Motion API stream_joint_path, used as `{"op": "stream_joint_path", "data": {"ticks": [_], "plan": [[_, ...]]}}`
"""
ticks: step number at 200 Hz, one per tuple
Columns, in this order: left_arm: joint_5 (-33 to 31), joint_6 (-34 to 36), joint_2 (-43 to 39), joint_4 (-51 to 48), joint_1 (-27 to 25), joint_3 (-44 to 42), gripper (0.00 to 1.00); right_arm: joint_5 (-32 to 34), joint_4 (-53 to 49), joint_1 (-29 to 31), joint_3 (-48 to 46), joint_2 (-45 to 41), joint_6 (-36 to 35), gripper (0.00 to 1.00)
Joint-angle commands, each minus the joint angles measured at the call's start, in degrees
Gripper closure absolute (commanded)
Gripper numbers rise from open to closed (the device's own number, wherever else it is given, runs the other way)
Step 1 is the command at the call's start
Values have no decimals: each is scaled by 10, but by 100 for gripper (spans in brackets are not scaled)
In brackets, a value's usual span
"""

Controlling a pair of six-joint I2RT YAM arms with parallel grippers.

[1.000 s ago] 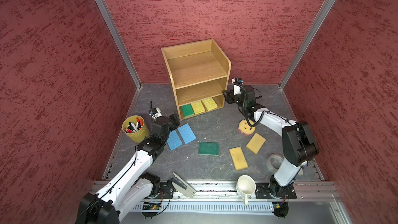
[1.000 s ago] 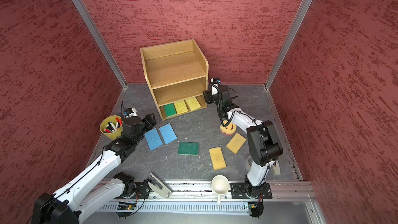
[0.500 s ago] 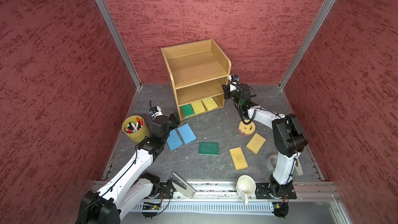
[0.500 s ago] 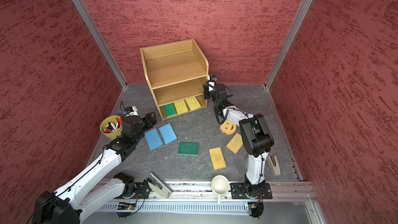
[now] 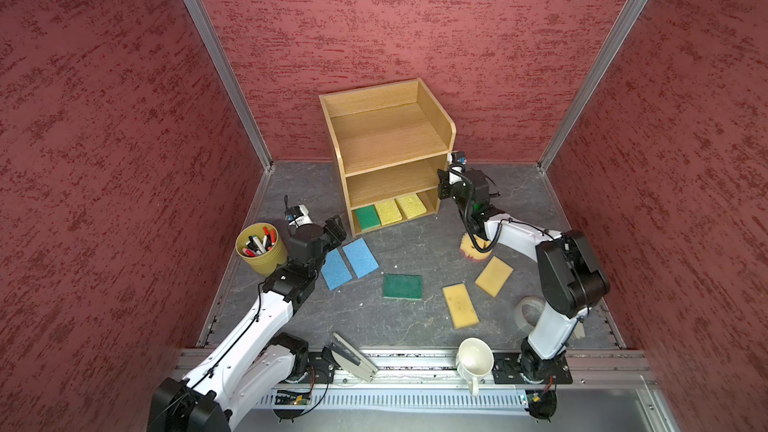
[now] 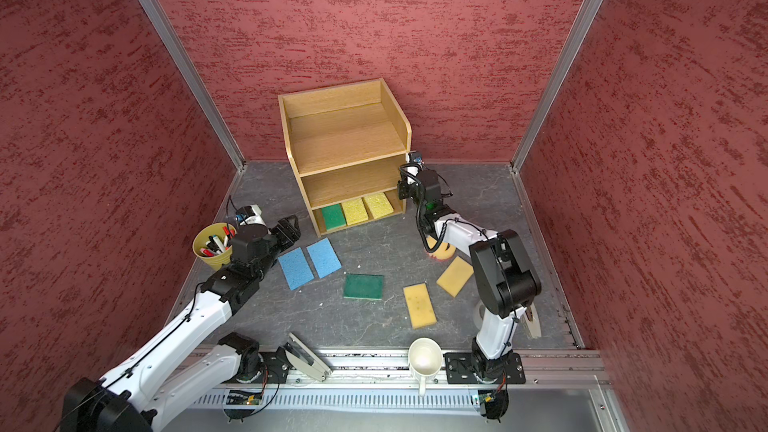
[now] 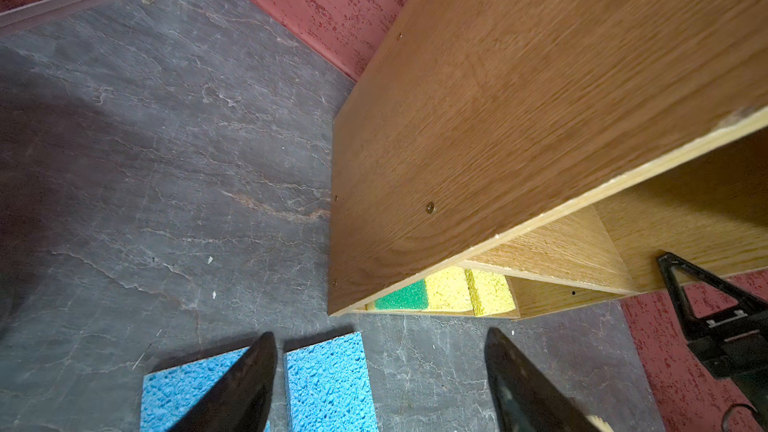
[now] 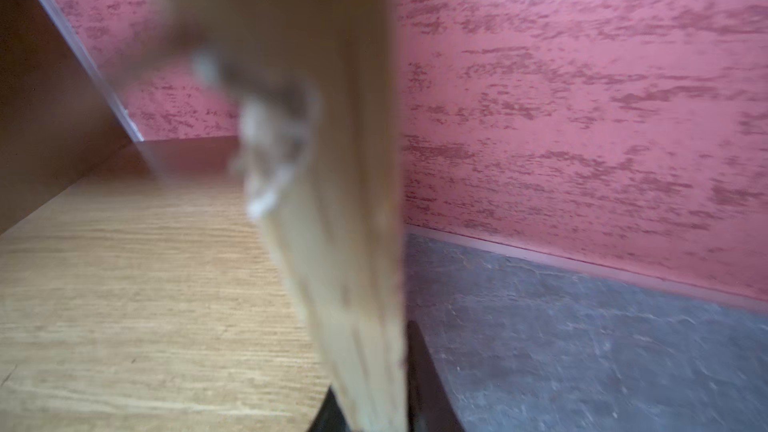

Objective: Place and organize the cleaning sponges onto the shelf

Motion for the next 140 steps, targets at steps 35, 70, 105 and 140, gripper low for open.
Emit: {"op": "stream_joint_path", "data": {"ticks": [35,70,105,140], "plan": [[9,-3,-23,0,5,-20,22,143,-28,51,-53,-148,196,100],[14,0,-27,-3,5,-21,22,213,-30,94,-96,-167,215,100],[16,0,-33,0,5,-26,22,223,-13,94,-125,-167,222,100],[17,0,-26,10,5,-35,22,214,-2,94,-157,-186,251,85]]}}
